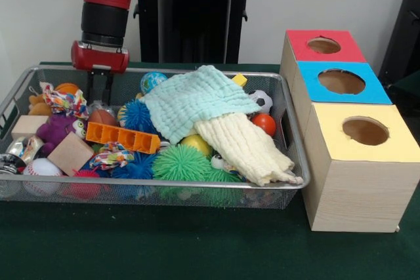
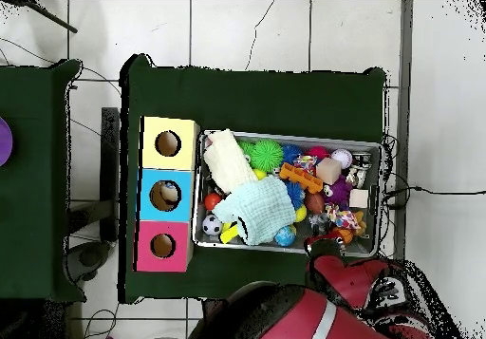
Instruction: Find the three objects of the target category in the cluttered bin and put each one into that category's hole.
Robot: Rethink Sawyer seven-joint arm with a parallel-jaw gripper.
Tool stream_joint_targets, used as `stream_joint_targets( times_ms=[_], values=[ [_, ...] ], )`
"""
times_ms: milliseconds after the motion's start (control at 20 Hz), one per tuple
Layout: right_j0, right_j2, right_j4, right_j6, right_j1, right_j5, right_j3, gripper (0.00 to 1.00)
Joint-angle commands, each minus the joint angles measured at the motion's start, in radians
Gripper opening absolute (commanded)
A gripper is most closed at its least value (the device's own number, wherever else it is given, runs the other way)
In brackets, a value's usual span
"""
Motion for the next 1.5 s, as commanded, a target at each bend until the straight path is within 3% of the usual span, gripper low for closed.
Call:
stream_joint_targets(
  times_ms=[50, 900, 1500],
  values=[
    [0.023, 0.094, 0.017, 0.118, -0.001, 0.063, 0.034, 0.00],
    [0.016, 0.137, 0.010, 0.125, -0.057, 0.130, 0.072, 0.00],
    [-0.018, 0.176, -0.034, 0.115, -0.099, 0.180, 0.096, 0.00]
  ],
)
